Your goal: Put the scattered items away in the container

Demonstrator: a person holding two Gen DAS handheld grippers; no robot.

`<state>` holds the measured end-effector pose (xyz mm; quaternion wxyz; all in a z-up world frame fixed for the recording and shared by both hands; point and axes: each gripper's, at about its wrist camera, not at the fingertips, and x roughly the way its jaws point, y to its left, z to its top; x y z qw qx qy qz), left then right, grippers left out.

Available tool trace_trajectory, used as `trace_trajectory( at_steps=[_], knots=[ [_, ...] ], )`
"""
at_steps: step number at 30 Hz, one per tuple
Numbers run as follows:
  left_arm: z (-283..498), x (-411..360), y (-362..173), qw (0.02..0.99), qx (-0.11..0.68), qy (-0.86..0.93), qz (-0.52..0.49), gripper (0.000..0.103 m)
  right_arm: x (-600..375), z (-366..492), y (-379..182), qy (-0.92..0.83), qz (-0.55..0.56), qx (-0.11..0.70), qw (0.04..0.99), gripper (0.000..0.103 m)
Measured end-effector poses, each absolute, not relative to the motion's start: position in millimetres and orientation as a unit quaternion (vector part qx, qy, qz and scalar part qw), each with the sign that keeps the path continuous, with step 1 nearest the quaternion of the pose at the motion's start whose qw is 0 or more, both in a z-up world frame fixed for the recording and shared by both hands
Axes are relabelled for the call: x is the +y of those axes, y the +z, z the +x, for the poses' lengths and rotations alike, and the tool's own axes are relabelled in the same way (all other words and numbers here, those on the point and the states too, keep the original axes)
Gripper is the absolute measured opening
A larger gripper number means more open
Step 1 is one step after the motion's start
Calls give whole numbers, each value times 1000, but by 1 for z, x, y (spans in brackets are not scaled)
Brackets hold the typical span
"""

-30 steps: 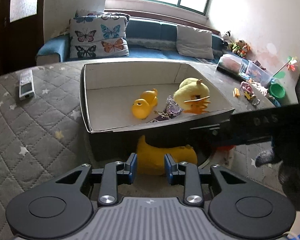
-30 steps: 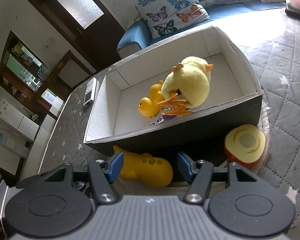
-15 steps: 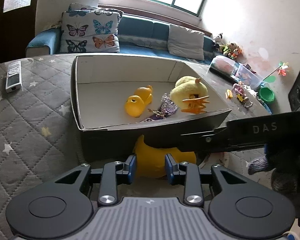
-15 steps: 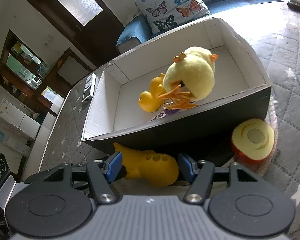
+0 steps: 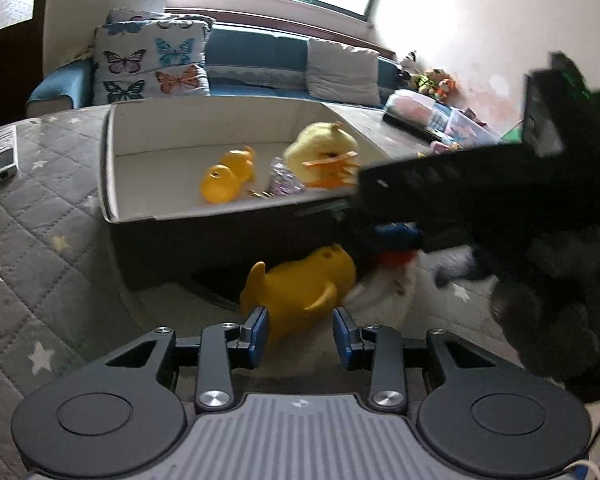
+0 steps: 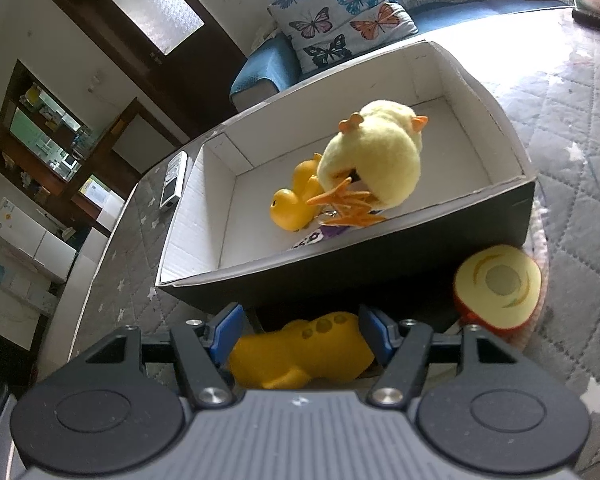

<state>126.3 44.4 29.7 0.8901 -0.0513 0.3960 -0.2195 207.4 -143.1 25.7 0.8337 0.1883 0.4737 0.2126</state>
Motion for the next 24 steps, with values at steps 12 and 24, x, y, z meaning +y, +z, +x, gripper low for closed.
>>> trace_trajectory(
  at_steps=[12,24],
  knots=[
    [101,36,37,894,384,-228,-31,37,-146,205,24,215,177,478,833,66],
    [131,59,40,909,371,-188,-29,38,-144,203,21,209,171,480,835,67]
  ],
)
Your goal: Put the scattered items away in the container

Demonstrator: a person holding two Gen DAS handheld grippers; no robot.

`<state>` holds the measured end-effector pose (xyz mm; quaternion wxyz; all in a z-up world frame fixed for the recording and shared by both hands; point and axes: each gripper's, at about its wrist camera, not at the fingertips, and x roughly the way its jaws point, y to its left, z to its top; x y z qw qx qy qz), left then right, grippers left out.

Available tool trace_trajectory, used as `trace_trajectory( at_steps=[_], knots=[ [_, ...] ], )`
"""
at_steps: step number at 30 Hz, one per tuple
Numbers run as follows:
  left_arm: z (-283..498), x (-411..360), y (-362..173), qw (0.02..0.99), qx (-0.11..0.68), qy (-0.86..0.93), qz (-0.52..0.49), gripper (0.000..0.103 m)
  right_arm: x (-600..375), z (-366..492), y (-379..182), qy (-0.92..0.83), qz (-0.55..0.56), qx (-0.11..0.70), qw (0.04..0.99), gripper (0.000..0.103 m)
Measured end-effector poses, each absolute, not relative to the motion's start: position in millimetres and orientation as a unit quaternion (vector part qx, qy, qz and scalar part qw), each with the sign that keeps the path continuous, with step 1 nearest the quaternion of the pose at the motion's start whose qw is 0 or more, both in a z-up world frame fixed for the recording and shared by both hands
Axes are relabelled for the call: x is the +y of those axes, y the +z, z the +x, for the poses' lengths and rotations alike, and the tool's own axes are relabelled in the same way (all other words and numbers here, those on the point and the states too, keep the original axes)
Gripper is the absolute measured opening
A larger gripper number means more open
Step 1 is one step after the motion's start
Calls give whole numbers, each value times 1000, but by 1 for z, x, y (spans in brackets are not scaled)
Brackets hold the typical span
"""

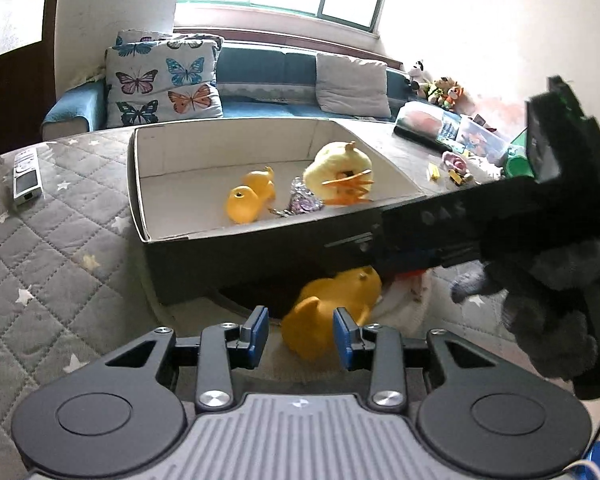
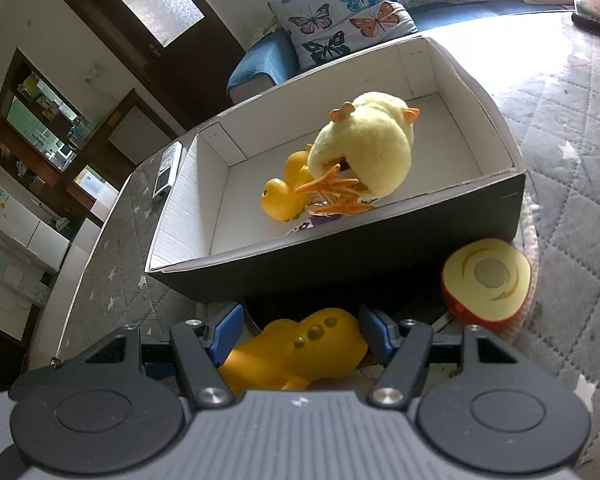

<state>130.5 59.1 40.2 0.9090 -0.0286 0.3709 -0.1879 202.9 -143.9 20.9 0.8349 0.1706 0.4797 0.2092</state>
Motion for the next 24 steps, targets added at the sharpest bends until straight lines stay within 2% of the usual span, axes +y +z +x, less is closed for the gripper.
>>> trace_trajectory(
  at_steps=[11,16,18,24],
  knots=[
    [135,39,32,907,363,-215,-1,37,-145,201,16,199,174,490,830,66],
    [130,31,32,907,368,-202,3,29,-149,199,15,194,176,492,830,67],
    [127,29,33,907,375,-193,-4,22,-150,198,15,193,178,493,829,66],
    [112,20,36,903,385,-189,-38,23,-152,197,12,188,183,497,827,66]
  ],
)
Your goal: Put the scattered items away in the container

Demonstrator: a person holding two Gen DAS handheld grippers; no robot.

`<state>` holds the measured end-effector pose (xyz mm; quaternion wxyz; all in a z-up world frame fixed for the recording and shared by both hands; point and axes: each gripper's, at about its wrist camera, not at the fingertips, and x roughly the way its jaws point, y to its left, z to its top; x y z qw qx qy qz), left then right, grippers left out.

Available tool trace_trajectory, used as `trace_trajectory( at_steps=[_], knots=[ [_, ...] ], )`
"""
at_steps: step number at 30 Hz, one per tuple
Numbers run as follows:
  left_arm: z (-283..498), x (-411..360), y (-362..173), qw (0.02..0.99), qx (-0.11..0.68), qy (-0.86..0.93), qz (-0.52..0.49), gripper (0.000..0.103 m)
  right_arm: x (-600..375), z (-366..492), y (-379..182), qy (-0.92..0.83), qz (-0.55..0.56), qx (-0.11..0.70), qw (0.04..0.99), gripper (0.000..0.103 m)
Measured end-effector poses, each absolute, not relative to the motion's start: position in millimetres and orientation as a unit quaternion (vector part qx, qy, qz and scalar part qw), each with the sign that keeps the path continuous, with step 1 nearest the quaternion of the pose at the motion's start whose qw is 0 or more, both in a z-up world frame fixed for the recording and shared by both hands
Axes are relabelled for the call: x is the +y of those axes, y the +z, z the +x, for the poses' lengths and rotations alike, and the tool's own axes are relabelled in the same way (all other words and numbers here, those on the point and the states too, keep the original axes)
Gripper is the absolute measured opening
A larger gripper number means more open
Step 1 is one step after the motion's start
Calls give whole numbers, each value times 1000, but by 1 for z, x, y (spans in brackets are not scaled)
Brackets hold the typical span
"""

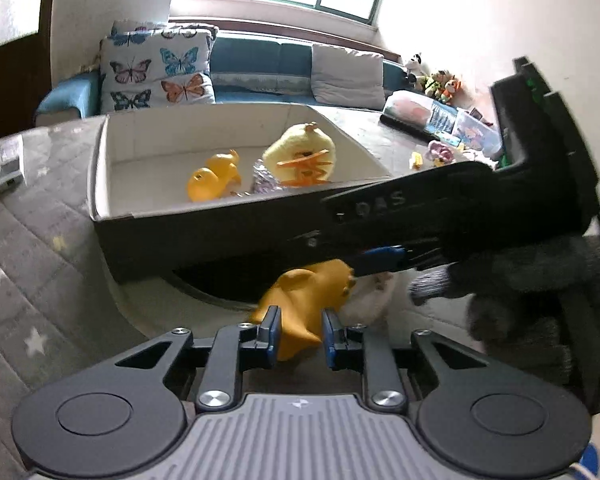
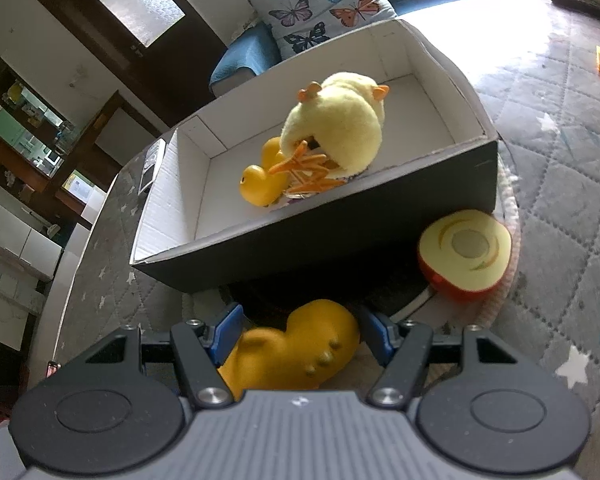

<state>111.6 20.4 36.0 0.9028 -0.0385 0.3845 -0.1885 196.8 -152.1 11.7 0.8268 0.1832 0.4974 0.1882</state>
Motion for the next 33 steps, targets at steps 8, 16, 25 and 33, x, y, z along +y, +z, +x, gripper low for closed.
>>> trace_trajectory(
  at_steps=[8,16,25,33],
  knots=[
    [103,22,34,908,377,-178,-40,27,-154,196,12,184,186,498,827,66],
    [99,24,25,904,383,-185,-36,31,-148,197,11,185,179,504,824,67],
    [105,30,13,897,401,-179,-56,33,-140,196,6,192,165,514,820,71],
    [108,38,12,896,402,-179,-57,34,-138,197,5,192,170,512,820,70]
  ],
)
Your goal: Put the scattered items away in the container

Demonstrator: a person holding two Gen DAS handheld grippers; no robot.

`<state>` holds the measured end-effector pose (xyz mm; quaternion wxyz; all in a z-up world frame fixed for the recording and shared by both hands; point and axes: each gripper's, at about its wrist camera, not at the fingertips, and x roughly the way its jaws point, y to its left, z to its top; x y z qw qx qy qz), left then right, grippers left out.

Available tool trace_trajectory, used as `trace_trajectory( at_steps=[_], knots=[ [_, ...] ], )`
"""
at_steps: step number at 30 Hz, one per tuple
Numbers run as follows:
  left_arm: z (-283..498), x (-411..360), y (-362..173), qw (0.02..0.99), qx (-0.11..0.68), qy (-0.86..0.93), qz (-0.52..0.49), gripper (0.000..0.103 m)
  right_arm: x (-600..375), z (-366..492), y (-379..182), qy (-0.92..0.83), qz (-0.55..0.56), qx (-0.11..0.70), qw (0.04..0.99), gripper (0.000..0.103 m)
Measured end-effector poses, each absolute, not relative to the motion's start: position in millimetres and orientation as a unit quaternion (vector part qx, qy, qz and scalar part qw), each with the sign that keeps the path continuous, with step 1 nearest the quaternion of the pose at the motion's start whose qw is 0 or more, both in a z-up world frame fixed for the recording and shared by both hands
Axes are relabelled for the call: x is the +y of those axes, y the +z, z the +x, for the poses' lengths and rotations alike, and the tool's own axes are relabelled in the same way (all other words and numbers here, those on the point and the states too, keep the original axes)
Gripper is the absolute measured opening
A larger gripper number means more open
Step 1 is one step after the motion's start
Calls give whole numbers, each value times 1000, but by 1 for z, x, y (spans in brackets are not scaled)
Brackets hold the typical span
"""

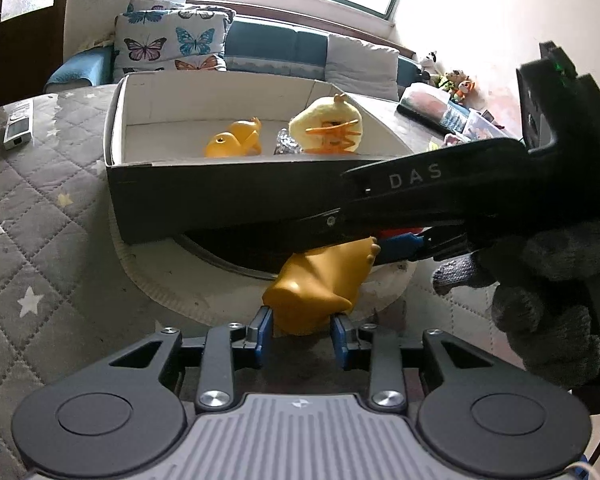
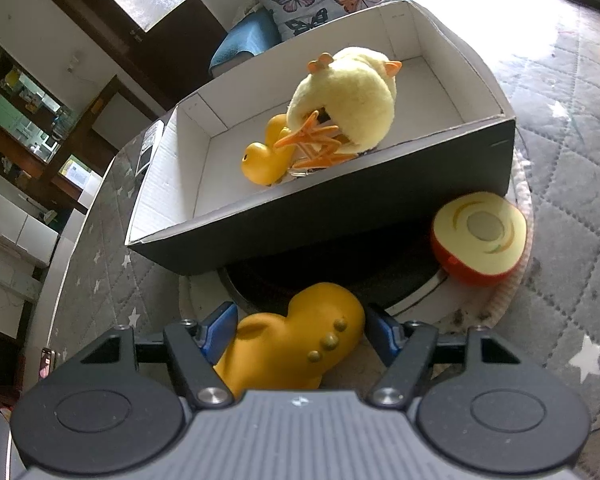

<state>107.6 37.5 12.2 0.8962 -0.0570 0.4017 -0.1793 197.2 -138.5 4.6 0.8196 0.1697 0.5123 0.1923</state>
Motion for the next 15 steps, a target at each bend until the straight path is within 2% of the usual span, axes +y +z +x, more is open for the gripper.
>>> trace_trajectory(
  at_steps=[15],
  knots=[
    [111,32,18,894,405,-185,-45,37,-134,193,10,202,148,507,825,70]
  ],
)
